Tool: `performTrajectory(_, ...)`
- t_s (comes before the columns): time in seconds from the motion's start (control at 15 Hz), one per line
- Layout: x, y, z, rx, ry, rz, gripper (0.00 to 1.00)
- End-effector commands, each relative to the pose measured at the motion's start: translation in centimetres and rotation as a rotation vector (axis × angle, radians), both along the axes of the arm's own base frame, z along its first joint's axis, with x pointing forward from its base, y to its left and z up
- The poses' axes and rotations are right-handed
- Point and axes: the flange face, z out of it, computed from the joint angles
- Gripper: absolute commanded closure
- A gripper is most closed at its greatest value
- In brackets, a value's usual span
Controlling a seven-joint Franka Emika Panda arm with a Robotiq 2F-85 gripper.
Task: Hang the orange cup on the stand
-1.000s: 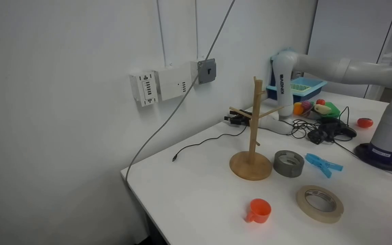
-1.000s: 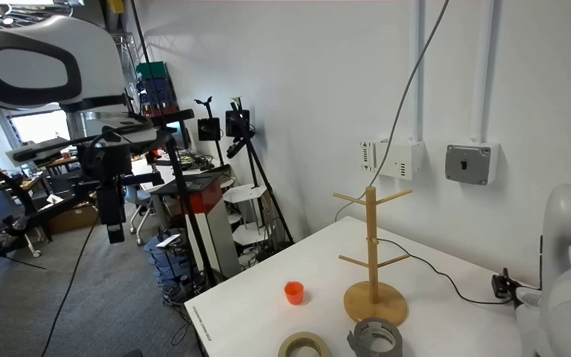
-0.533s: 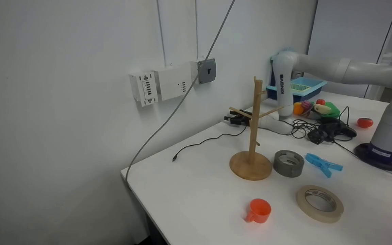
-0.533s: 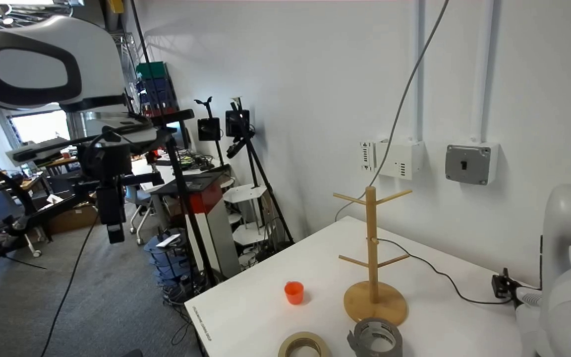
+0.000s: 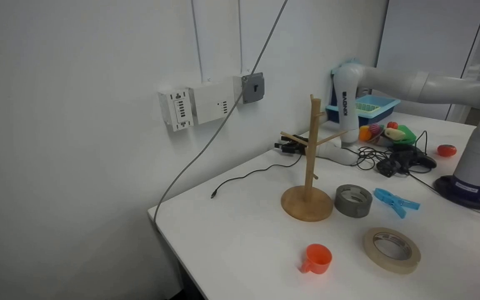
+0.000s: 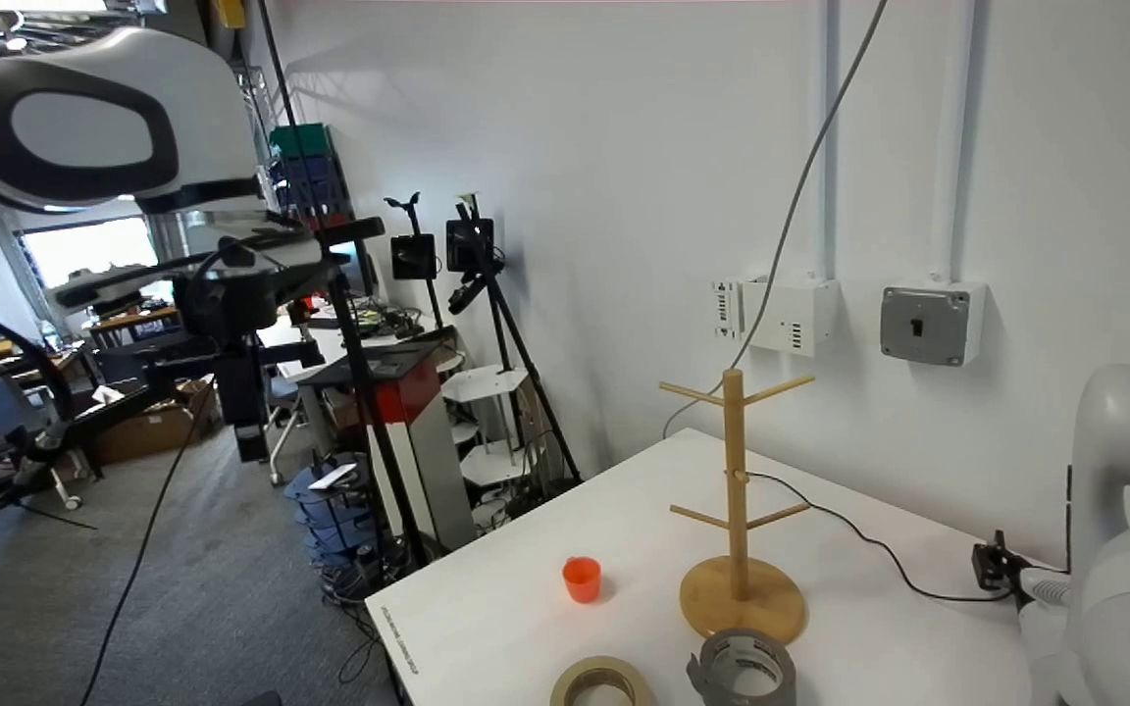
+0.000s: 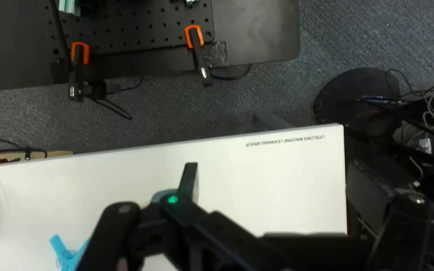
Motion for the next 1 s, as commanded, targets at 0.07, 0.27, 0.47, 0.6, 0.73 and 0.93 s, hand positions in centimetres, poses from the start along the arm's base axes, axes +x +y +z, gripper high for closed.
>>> performTrajectory(0.07, 8.4, 4.8, 1.7, -0.009, -0.012, -0.067, 0.00)
performTrajectory(0.27, 13.2, 7.2, 2.0, -0.032, -0.014, -0.149, 0.00)
performTrajectory(0.47, 12.3, 7.0, 1.6, -0.032, -0.028, -0.137, 0.00)
performTrajectory(0.6, 14.2, 7.5, 1.2, -0.028, -0.015, -0.150, 0.00)
performTrajectory(0.73, 14.7, 7.7, 1.0, -0.025, -0.012, -0.152, 0.00)
performTrajectory(0.93, 16.5, 7.4, -0.6, -0.039, -0.014, -0.213, 0.00)
